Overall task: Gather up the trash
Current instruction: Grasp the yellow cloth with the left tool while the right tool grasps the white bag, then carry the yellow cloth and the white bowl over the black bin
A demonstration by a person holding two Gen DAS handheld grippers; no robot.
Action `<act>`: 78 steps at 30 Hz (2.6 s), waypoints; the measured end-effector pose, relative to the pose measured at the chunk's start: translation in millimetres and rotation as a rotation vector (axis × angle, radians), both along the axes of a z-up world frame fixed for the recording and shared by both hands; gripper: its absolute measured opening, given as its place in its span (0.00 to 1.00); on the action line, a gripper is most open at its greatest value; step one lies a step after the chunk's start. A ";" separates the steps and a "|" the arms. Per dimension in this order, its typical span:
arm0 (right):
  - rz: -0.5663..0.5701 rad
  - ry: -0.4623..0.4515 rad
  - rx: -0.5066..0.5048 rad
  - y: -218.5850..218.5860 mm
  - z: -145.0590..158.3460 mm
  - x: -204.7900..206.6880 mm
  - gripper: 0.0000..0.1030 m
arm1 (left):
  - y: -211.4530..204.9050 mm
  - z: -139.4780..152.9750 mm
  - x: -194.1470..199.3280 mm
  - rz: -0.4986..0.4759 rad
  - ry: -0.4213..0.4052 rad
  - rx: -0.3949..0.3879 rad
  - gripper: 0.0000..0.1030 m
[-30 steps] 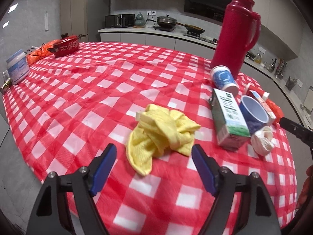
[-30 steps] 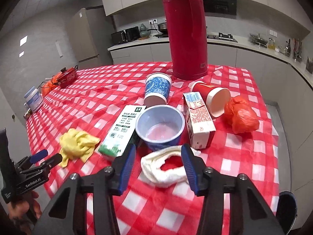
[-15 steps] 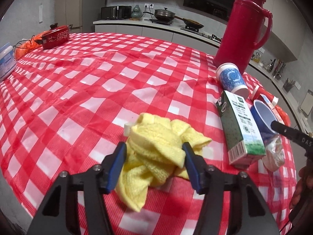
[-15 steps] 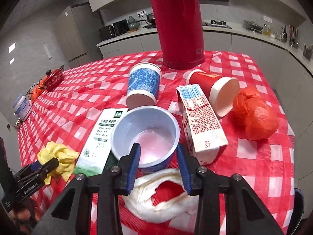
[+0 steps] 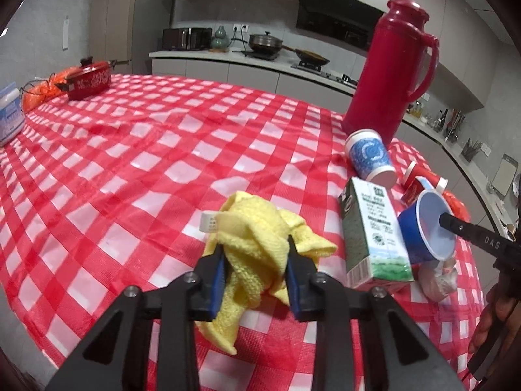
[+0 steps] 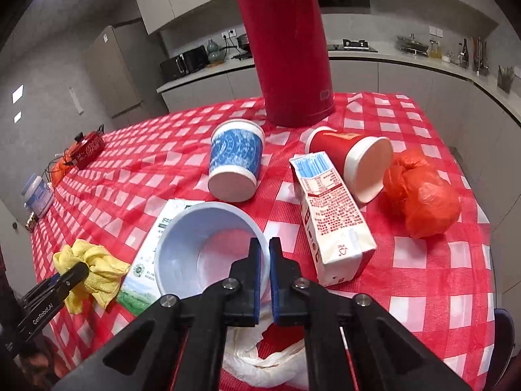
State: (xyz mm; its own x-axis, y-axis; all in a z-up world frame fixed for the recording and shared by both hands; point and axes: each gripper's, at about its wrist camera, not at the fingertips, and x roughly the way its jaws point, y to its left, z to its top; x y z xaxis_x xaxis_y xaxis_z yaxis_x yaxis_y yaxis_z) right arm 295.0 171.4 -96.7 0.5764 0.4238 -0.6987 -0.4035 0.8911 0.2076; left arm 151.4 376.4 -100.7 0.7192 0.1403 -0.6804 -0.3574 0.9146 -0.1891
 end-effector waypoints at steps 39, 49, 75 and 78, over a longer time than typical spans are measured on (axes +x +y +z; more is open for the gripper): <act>-0.174 -0.093 0.027 -201.8 61.6 -101.3 0.05 | -190.9 59.6 -23.9 -0.256 -0.083 0.037 0.31; -0.266 -0.100 0.017 -288.0 69.4 -124.7 0.05 | -269.4 69.2 -19.1 -0.361 -0.096 0.037 0.31; -0.467 0.027 -0.062 -526.2 9.0 -147.4 0.05 | -503.0 16.1 22.6 -0.647 0.026 -0.003 0.31; -0.457 0.055 -0.077 -532.3 -10.8 -138.2 0.05 | -520.2 0.5 27.6 -0.659 0.058 0.001 0.31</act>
State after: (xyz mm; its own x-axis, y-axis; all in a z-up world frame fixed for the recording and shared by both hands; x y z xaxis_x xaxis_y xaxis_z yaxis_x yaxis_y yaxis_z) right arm 156.8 -360.9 -107.5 0.6532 0.0812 -0.7528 0.0436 0.9885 0.1445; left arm 179.1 -143.8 -100.2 0.6168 -0.3156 -0.7211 0.2676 0.9456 -0.1850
